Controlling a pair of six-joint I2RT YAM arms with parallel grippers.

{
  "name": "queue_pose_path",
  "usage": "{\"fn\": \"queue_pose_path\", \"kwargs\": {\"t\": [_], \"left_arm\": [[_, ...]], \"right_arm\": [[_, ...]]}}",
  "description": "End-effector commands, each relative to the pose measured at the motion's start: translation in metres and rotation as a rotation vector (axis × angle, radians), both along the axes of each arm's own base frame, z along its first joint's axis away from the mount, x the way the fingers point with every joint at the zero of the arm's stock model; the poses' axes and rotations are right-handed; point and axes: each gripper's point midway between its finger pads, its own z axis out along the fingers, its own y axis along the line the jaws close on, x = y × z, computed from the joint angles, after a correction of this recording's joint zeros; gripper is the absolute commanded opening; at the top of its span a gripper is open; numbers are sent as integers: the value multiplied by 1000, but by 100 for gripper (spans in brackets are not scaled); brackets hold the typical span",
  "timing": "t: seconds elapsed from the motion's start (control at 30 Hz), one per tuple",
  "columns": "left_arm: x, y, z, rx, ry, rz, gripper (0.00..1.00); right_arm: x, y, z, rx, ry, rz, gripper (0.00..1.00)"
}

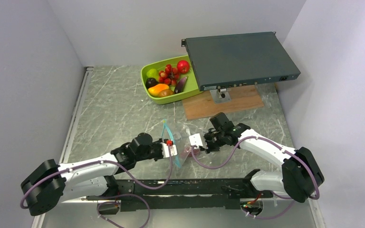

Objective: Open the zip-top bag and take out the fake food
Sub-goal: Pick up the fake vegetable from the zipper food storage bag.

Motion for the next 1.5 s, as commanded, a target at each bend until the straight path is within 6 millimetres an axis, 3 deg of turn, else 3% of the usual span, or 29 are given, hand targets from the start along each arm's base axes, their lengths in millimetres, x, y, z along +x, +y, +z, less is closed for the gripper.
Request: {"fn": "queue_pose_path", "kwargs": {"t": [0.0,0.2,0.37,0.53,0.87,1.1,1.4,1.47], "left_arm": [[2,-26,20,-48,-43,-90,34],[1,-44,2,38,-28,-133,36],[-18,-50,-7,35,11,-214,37],[-37,-55,-10,-10,45,-294,49],[-38,-59,-21,-27,101,-277,57],[-43,-55,-18,-73,125,-256,69],[-43,-62,-14,-121,154,-251,74],[-40,-64,-18,-110,154,-237,74]], "right_arm": [[-5,6,10,50,-17,55,0],[-5,6,8,49,-25,67,0],[8,6,6,37,-50,0,0],[9,9,8,50,-26,-24,1],[-12,11,5,64,63,48,23],[-29,9,-3,50,86,126,52],[-4,23,-20,-16,10,-8,53],[-1,24,-20,-18,9,-36,49]]}}
